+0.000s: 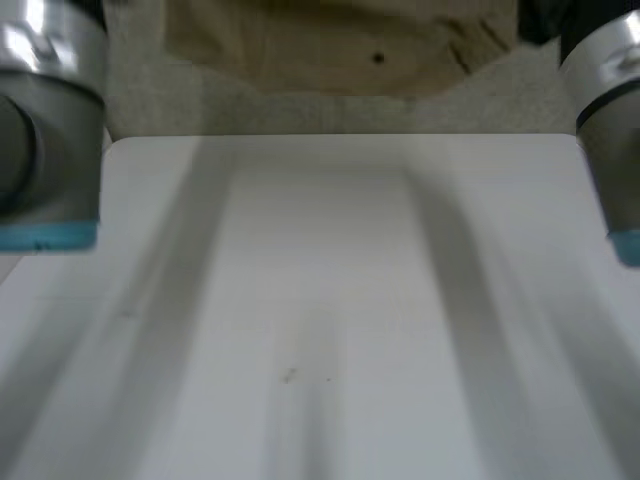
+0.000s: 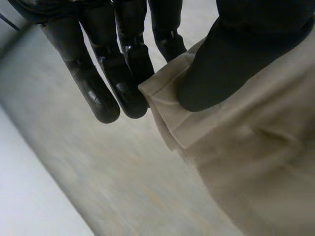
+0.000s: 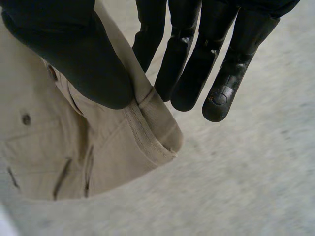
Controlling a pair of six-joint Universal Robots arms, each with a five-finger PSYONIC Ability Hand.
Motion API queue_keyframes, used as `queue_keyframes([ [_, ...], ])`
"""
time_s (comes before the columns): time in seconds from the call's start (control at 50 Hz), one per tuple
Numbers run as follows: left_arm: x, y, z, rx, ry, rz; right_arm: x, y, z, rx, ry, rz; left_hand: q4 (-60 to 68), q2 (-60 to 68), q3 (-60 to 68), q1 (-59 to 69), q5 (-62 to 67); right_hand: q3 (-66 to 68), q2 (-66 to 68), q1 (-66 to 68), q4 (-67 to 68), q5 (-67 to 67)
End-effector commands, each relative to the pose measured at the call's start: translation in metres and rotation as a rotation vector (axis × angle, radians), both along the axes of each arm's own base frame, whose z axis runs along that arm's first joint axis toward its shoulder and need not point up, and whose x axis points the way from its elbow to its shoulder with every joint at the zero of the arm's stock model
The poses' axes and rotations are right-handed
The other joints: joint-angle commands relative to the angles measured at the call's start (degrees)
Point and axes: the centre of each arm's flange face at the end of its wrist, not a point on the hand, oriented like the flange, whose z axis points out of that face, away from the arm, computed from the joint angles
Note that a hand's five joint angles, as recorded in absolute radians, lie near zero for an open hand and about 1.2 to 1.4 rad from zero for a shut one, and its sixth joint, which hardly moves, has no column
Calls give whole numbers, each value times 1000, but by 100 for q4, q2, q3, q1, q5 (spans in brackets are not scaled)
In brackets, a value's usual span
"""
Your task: Fold the shorts.
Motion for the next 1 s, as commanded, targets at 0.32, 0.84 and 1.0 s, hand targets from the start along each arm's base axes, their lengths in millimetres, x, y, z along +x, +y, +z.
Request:
queue_keyframes([
  [0.32,20,31,-257,993,-287,-21,9,20,-213,716,391,46,1140,1143,1175,1506,1245,1115,1250,2342,1172,1325],
  [0.84,62,166,-164,1157,-443,-198,-71,115,-179,1029,838,36,1140,1143,1175,1506,1245,1115,1250,2342,1172,1325],
  [1.0,51,137,-183,1184,-517,-185,-69,104,-178,1006,815,25,1140,1143,1175,1506,1245,1115,1250,2342,1172,1325],
])
